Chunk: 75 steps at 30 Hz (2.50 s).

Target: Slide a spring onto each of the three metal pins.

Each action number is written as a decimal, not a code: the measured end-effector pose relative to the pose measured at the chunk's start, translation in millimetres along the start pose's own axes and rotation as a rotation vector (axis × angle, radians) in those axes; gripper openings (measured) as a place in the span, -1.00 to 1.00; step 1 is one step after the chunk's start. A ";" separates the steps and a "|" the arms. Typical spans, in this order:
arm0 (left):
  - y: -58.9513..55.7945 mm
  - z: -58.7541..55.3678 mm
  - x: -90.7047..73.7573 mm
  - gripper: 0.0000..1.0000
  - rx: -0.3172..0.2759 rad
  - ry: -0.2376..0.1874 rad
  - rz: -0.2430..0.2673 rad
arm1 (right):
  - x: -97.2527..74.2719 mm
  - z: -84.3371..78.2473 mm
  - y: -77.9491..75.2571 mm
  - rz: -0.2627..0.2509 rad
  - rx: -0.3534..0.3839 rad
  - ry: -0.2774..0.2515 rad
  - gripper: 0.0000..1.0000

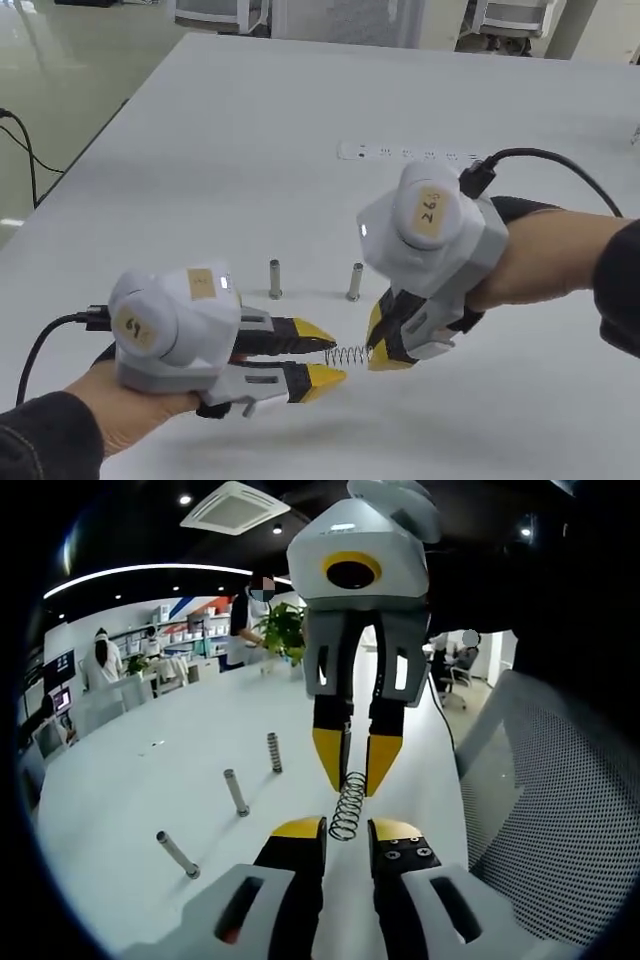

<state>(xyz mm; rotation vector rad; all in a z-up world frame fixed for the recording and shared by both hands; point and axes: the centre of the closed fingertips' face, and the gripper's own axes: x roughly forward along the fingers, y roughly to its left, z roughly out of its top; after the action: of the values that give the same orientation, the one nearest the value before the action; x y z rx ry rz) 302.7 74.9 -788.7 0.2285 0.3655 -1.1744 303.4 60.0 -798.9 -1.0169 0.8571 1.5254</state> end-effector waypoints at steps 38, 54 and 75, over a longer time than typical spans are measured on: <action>-8.0 12.1 -3.2 -0.86 0.011 -0.048 -0.042 | 6.3 -6.7 7.1 0.029 0.007 -0.002 -0.68; -6.0 10.8 -2.3 -0.85 0.010 -0.045 -0.028 | -3.3 2.7 2.8 0.008 0.002 -0.025 -0.74; -8.5 7.0 1.6 -0.84 0.030 -0.021 -0.033 | -18.9 31.8 8.9 0.007 -0.018 -0.075 -0.74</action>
<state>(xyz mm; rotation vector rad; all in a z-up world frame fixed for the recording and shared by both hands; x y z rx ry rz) 296.5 67.8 -782.7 0.2370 0.3340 -1.2145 290.8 80.3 -769.3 -0.9639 0.7965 1.5703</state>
